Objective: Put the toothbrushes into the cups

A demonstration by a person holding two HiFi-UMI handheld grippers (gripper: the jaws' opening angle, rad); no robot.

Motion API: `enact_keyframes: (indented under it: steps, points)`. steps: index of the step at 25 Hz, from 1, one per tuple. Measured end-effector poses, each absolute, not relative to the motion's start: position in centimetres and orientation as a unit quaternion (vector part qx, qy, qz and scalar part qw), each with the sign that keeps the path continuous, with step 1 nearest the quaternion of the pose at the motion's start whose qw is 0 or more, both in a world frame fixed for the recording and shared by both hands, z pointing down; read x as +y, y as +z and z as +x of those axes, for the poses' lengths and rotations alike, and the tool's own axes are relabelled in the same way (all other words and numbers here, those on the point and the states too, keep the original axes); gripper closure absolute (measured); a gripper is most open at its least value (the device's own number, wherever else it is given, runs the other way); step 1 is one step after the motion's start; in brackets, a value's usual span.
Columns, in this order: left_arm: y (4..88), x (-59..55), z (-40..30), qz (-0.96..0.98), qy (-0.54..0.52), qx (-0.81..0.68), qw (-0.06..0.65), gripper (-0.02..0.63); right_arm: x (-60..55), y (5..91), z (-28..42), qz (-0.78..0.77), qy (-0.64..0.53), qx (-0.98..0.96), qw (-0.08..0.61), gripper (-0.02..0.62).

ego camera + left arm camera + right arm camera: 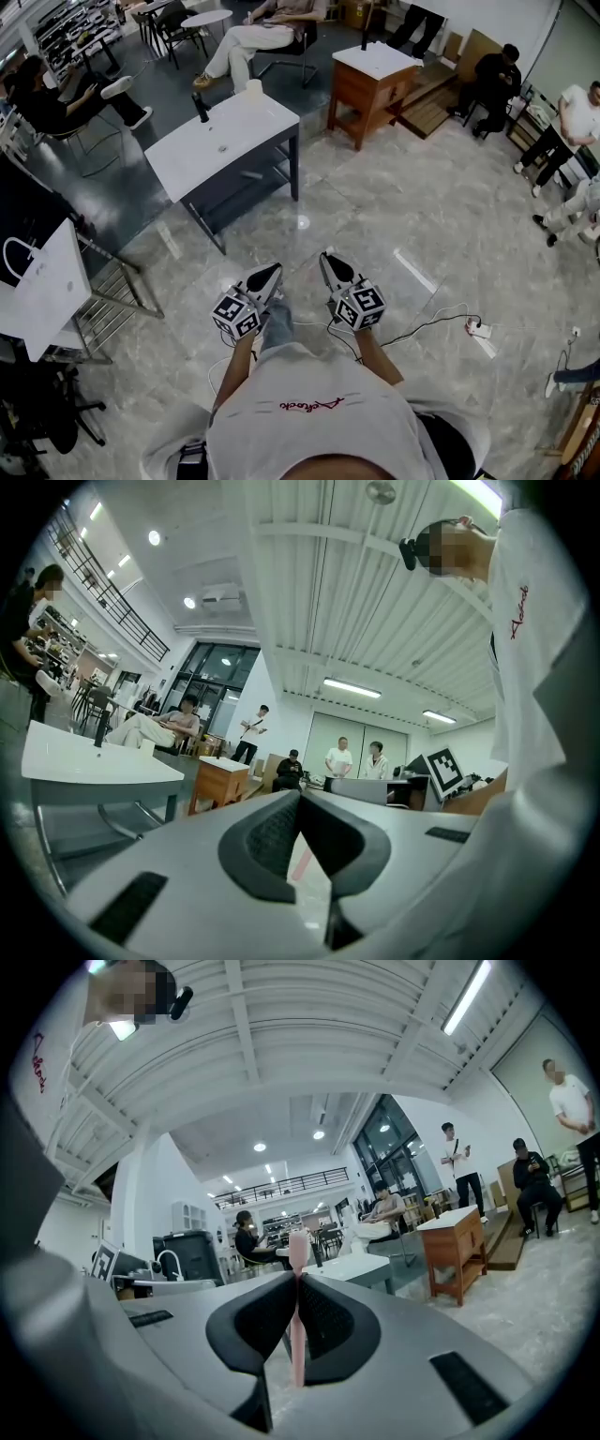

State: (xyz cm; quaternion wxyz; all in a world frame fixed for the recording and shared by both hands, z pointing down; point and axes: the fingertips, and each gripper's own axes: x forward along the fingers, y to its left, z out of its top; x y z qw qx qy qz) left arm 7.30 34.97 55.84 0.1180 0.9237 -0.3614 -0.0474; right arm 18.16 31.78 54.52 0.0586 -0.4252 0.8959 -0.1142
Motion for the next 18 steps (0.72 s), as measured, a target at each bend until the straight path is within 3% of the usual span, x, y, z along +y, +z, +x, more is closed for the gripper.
enact_keyframes:
  steps: [18]
  points:
    - [57.2, 26.1, 4.4, 0.922, -0.054, -0.361, 0.129, 0.592, 23.4, 55.8, 15.1, -0.429, -0.126, 0.893, 0.048, 0.589]
